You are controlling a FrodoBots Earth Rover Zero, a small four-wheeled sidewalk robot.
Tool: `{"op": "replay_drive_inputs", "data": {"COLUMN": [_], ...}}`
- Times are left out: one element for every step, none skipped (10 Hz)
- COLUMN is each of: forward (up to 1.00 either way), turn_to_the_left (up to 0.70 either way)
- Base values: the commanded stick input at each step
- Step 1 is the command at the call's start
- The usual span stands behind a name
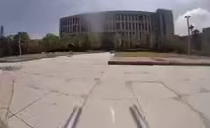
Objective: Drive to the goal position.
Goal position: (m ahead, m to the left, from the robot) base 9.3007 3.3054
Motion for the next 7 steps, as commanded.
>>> {"op": "replay_drive_inputs", "data": {"forward": [0.7, 0.7, 0.7, 0.7, 0.7, 0.7, 0.7], "turn_to_the_left": [-0.01, 0.03, 0.03, 0.03, 0.03, 0.03, 0.03]}}
